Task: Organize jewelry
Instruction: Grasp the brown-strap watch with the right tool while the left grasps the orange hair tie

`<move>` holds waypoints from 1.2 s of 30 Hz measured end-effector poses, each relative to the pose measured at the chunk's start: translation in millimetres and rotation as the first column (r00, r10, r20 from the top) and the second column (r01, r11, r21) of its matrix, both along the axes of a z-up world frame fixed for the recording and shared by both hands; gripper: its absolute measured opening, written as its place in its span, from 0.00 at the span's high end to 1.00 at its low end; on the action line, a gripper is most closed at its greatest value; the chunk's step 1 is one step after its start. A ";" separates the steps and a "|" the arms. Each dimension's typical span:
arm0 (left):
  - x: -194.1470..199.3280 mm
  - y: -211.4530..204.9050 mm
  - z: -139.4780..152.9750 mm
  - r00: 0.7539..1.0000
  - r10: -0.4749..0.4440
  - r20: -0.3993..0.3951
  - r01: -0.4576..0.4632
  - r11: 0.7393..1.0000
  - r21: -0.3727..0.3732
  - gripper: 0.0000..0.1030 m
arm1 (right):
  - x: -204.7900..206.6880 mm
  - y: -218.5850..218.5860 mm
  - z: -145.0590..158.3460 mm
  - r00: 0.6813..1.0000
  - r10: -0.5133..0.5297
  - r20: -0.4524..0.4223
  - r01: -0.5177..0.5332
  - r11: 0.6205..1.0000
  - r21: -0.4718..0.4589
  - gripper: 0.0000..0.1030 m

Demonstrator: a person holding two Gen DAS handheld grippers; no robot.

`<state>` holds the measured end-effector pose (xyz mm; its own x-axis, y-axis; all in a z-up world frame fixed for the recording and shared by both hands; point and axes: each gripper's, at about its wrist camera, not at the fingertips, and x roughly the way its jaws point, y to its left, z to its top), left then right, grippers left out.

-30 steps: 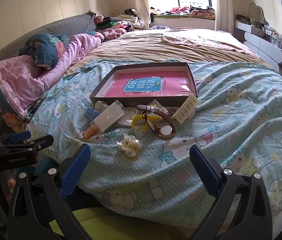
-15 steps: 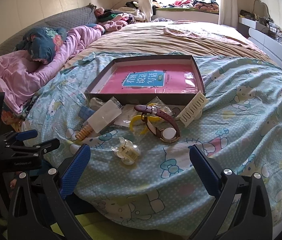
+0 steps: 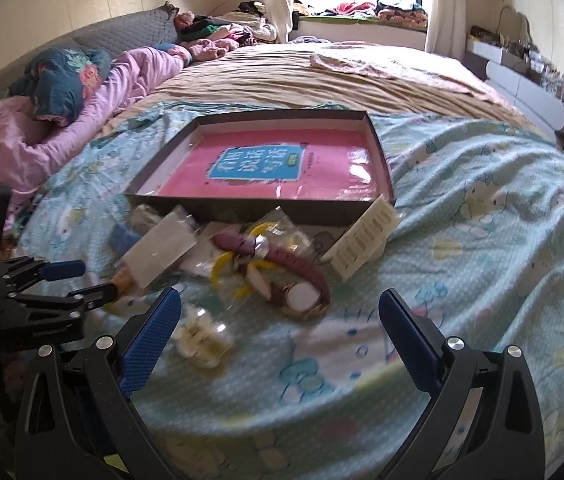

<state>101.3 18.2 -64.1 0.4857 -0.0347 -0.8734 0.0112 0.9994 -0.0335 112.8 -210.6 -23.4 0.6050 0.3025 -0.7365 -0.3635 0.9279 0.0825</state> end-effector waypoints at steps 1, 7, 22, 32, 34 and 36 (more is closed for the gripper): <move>0.8 -1.0 -1.4 1.000 -0.006 -0.004 0.006 1.000 -0.007 0.60 | 4.0 1.2 -1.4 1.000 0.003 0.005 -0.003 1.000 -0.007 0.04; 3.3 -9.1 -7.9 0.999 -0.047 -0.005 0.047 0.998 -0.045 0.81 | 20.6 9.0 -10.8 1.000 0.018 0.015 -0.017 0.999 -0.040 0.05; -8.8 0.5 7.5 0.997 -0.073 0.021 0.075 0.990 -0.123 0.90 | 45.1 13.4 -34.2 0.998 0.055 -0.043 -0.055 0.998 0.001 0.44; -7.4 11.8 33.8 0.997 -0.057 0.049 0.063 0.990 -0.127 0.90 | 46.1 -10.4 -19.3 0.999 0.037 -0.027 -0.033 0.993 0.118 0.70; -5.1 12.0 41.4 0.997 -0.059 0.054 0.066 0.989 -0.131 0.90 | 47.2 -14.5 -14.0 0.999 0.033 -0.026 -0.029 0.990 0.138 0.73; -2.6 12.1 48.2 0.996 -0.066 0.059 0.073 0.989 -0.131 0.90 | 47.1 -17.6 -7.2 0.999 0.033 -0.015 -0.030 0.988 0.150 0.75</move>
<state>98.8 30.3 -15.9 0.5250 -0.1837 -0.8311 0.0859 0.9829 -0.1630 160.0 -228.2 -30.7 0.5809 0.4286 -0.6920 -0.3897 0.8928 0.2258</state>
